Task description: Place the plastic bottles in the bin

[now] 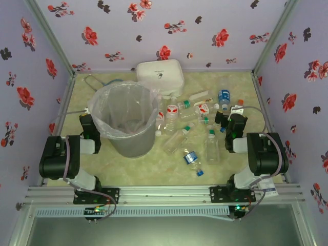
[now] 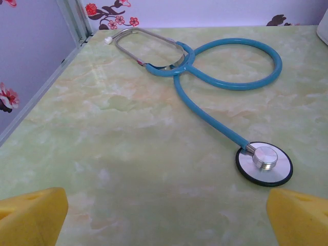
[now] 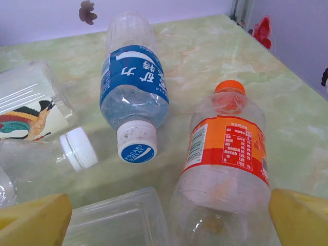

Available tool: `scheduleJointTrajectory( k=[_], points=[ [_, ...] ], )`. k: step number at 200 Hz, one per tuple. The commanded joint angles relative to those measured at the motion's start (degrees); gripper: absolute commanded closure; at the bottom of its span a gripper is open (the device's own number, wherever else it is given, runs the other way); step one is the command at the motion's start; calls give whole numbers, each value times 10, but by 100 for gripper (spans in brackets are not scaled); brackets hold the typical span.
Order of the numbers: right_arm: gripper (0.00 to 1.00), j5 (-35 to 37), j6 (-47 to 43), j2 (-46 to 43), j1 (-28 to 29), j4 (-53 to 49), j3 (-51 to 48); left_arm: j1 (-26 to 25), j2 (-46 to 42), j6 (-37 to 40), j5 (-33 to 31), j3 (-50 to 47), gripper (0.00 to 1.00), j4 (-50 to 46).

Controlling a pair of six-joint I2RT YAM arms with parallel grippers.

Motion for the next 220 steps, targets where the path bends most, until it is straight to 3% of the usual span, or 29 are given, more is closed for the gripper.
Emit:
scheduleJointTrajectory(
  k=[1,189,220],
  points=[
    [1,-3,3,-1,2,1,11,-2,1,-6,3,6,0,5],
    [1,-15,8,0,-5,-6,15,3,0,-9,12,8,0,0],
    [1,-15,8,-23,-4,-50,29,2,-102,-33,-34,10,0,-88]
  ],
)
